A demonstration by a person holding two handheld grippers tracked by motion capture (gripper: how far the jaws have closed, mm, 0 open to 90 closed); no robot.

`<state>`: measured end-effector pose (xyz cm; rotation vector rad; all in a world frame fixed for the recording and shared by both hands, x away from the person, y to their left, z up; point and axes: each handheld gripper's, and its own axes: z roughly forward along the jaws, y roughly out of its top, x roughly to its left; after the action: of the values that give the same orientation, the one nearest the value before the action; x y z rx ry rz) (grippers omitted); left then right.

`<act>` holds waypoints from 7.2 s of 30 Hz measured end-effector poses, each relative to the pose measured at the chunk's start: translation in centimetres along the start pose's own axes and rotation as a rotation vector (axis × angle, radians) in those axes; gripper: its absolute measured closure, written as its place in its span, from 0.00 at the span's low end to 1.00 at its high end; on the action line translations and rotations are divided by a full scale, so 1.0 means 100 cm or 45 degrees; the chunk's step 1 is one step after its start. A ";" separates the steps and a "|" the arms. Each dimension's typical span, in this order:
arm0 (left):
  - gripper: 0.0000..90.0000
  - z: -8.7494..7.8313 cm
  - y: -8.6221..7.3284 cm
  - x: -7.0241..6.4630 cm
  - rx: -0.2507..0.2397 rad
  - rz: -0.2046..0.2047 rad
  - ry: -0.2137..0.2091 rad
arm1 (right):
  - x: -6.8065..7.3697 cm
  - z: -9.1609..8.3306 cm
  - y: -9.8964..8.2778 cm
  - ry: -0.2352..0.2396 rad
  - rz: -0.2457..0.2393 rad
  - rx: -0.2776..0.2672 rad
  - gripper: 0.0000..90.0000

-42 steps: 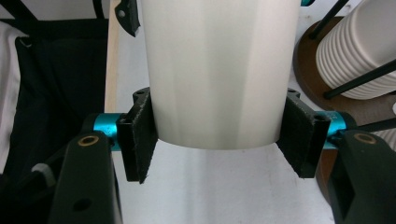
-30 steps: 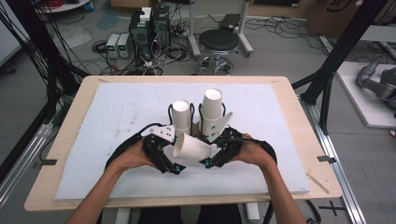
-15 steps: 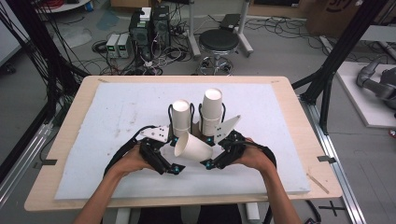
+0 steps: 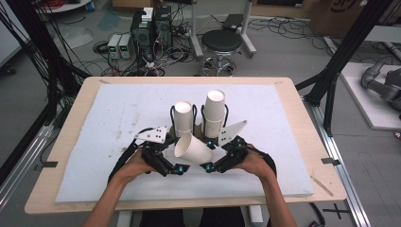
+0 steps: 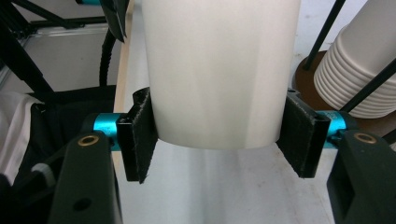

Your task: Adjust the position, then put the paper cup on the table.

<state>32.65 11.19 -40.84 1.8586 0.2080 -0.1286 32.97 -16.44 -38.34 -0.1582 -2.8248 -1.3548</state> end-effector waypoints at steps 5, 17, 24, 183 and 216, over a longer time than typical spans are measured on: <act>0.13 -0.001 0.000 0.000 -0.027 0.013 0.009 | 0.001 -0.002 -0.001 0.003 0.000 -0.042 0.41; 0.15 -0.001 0.001 0.000 -0.066 0.009 0.014 | 0.000 0.001 -0.012 0.004 0.009 -0.146 0.41; 0.14 0.001 0.004 0.002 -0.119 -0.005 0.028 | 0.000 0.003 -0.013 0.012 0.010 -0.166 0.41; 0.32 -0.014 0.027 0.007 0.280 0.067 0.211 | 0.000 -0.043 -0.118 -0.911 0.543 -0.217 0.17; 0.32 0.032 0.022 0.005 0.515 0.100 0.258 | 0.000 -0.041 -0.119 -0.915 0.535 -0.193 0.17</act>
<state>33.62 7.55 -39.82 2.2819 0.2630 0.0790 31.67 -26.97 -45.03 -1.4065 -2.8830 -1.6344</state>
